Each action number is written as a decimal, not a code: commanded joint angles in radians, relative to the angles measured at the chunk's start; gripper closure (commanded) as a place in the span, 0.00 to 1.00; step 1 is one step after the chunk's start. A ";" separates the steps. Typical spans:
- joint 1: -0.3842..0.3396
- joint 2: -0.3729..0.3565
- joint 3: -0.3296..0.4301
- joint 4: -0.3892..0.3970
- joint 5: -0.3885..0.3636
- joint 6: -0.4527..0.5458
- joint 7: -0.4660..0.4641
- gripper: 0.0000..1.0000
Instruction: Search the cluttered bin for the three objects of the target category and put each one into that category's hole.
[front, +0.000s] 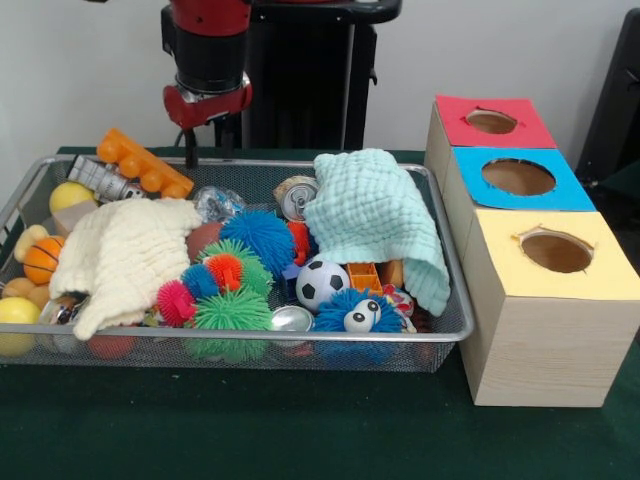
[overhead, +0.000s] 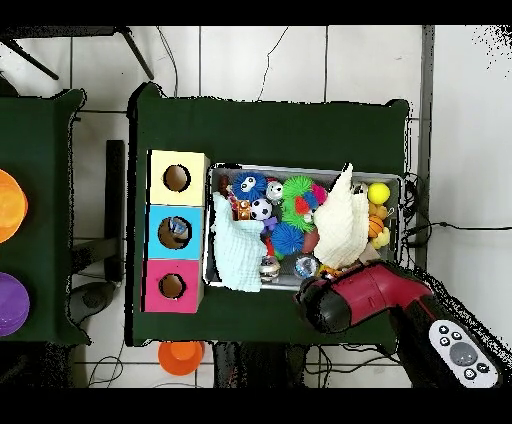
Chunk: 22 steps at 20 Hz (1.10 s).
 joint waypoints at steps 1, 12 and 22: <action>-0.044 -0.091 0.151 -0.028 0.067 0.032 -0.323 0.00; -0.186 -0.136 0.300 -0.005 0.140 -0.038 -0.272 0.00; -0.131 -0.038 0.230 -0.054 -0.016 -0.098 -0.155 0.00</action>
